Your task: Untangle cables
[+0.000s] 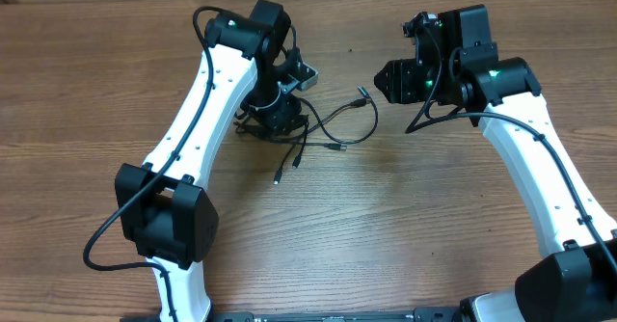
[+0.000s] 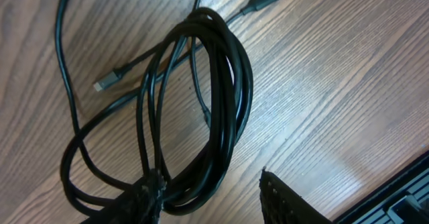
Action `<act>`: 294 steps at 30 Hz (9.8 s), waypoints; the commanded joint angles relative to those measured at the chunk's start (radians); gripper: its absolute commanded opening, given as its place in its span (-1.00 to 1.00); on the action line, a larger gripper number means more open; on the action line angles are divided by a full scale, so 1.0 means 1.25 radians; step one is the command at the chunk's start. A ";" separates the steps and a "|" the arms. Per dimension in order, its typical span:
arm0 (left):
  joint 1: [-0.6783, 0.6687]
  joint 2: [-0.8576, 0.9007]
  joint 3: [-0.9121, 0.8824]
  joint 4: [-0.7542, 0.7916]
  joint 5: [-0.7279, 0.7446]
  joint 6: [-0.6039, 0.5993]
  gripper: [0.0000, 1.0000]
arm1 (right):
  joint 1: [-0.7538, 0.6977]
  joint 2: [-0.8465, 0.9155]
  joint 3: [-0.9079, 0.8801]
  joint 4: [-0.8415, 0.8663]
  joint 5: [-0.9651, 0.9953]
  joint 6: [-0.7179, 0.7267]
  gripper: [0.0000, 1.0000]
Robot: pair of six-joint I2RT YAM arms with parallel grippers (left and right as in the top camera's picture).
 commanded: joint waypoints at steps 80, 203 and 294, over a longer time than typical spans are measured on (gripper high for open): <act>0.000 -0.026 0.222 0.085 0.346 -0.164 -0.91 | 0.071 0.002 -0.005 0.068 -0.280 0.647 0.30; -0.020 -0.020 0.219 0.034 0.084 -0.444 -0.91 | 0.010 0.036 -0.003 0.168 -0.375 0.601 -0.92; 0.103 -0.020 0.219 -0.021 0.070 -0.468 -0.91 | 0.223 0.182 -0.003 0.204 -0.106 0.838 0.71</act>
